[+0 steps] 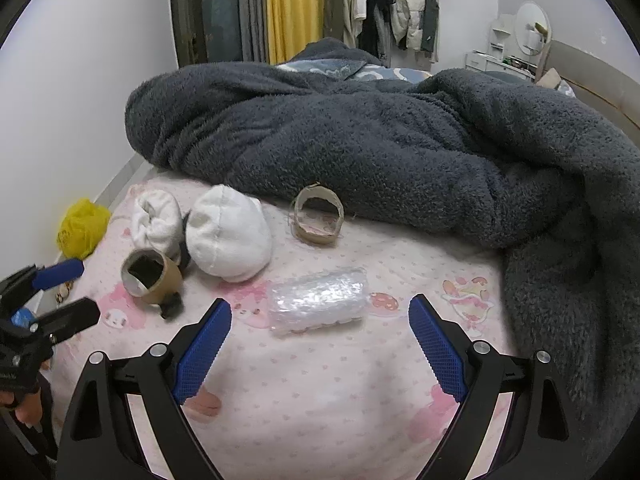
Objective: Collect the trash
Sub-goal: 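Grasp the clear bubble-wrap roll with the right tool while the left tool grasps the cardboard tube, then lift both held items and carry them over the green bin, then open the left tool to drop the cardboard tube while the right tool drops the bubble wrap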
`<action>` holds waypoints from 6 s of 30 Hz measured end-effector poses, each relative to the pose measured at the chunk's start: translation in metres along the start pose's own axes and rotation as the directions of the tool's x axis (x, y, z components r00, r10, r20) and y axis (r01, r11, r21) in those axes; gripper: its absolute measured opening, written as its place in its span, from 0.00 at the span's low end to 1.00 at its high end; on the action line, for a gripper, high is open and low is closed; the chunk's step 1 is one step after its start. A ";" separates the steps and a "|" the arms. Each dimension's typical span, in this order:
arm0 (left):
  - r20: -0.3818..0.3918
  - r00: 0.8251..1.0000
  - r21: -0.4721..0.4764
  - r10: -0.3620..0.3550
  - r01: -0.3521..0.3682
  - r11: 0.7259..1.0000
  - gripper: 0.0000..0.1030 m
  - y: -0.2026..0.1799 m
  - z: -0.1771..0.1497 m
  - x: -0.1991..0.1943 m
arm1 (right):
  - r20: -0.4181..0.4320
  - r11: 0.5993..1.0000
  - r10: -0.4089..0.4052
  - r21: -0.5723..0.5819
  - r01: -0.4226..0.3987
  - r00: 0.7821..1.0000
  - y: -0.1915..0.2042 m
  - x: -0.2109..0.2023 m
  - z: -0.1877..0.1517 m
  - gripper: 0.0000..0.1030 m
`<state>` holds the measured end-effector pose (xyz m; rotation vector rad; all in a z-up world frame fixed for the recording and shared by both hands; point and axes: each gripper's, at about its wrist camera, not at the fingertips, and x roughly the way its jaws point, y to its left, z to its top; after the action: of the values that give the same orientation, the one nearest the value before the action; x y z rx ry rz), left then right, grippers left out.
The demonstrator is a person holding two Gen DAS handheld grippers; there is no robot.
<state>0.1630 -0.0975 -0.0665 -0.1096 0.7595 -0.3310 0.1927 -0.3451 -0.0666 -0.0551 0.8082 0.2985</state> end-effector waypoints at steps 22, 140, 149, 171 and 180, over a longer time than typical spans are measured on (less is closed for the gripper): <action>-0.030 0.996 -0.094 0.088 -0.090 0.991 0.77 -0.010 0.007 0.049 | -0.021 0.993 0.017 -0.115 -0.019 1.000 -0.013 0.028 -0.013 0.89; -0.446 0.891 -0.212 0.085 -0.197 0.957 0.58 0.279 -0.128 -0.029 | -0.197 0.890 0.385 -0.179 -0.420 0.901 0.354 0.066 0.100 0.65; -0.520 0.852 -0.239 0.059 -0.212 0.948 0.62 0.293 -0.146 -0.025 | -0.326 0.883 0.371 -0.167 -0.439 0.869 0.375 0.099 0.075 0.65; -0.290 0.941 -0.286 0.173 -0.257 0.923 0.76 0.330 -0.114 -0.110 | -0.550 0.887 0.280 -0.166 -0.431 0.787 0.423 0.170 0.011 0.65; -0.164 0.955 -0.265 0.246 -0.283 0.922 0.74 0.329 -0.093 -0.147 | -0.624 0.888 0.214 -0.196 -0.416 0.751 0.434 0.193 -0.021 0.65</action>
<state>0.0829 0.2638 -0.1082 -0.2574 0.9357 0.0339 0.1801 0.1137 -0.1921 -0.3373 1.3927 0.7711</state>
